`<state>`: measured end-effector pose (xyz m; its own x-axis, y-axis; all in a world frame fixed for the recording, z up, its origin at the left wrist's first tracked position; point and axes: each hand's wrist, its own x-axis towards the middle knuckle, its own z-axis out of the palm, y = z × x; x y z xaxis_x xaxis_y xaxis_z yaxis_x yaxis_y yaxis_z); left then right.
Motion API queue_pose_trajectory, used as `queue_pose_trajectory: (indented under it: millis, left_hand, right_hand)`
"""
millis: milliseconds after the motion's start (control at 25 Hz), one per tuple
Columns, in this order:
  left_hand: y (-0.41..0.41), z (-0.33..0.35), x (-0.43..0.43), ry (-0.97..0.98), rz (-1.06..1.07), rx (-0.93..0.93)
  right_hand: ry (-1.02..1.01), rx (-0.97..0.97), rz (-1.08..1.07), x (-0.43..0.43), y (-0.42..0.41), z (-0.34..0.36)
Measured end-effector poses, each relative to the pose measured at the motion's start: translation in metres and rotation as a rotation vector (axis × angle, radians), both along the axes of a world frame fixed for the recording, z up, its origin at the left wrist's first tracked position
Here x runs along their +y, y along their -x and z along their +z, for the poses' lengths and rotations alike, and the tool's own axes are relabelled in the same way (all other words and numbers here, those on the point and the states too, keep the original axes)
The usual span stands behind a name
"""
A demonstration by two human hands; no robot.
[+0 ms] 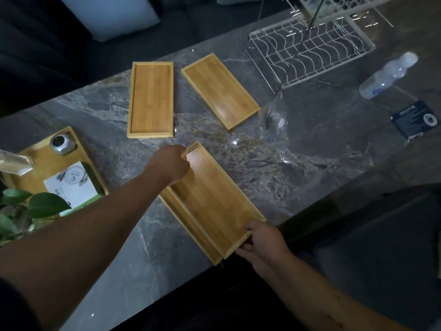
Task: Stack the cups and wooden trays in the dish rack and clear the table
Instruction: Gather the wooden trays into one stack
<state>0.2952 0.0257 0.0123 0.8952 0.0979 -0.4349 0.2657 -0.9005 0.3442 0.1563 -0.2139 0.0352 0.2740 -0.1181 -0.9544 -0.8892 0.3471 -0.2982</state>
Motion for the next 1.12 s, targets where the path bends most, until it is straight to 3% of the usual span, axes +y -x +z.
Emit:
queue_pose_trajectory:
  millis: [240,640,840,1120]
  left_hand:
    - [0.003,-0.009,0.008,-0.011,-0.010,0.005]
    - [0.015,-0.025,0.015,0.053,0.098,0.071]
    - [0.010,-0.025,0.031,0.115,0.203,0.122]
    - [0.027,-0.025,0.042,0.360,0.713,0.085]
  right_hand:
    - [-0.137,0.050,-0.056,0.018,0.015,-0.009]
    - [-0.090,0.068,0.003,0.015,0.002,-0.022]
    - [0.079,-0.011,0.191,0.009,-0.044,-0.021]
    - [0.351,-0.315,0.642,0.012,-0.153,-0.016]
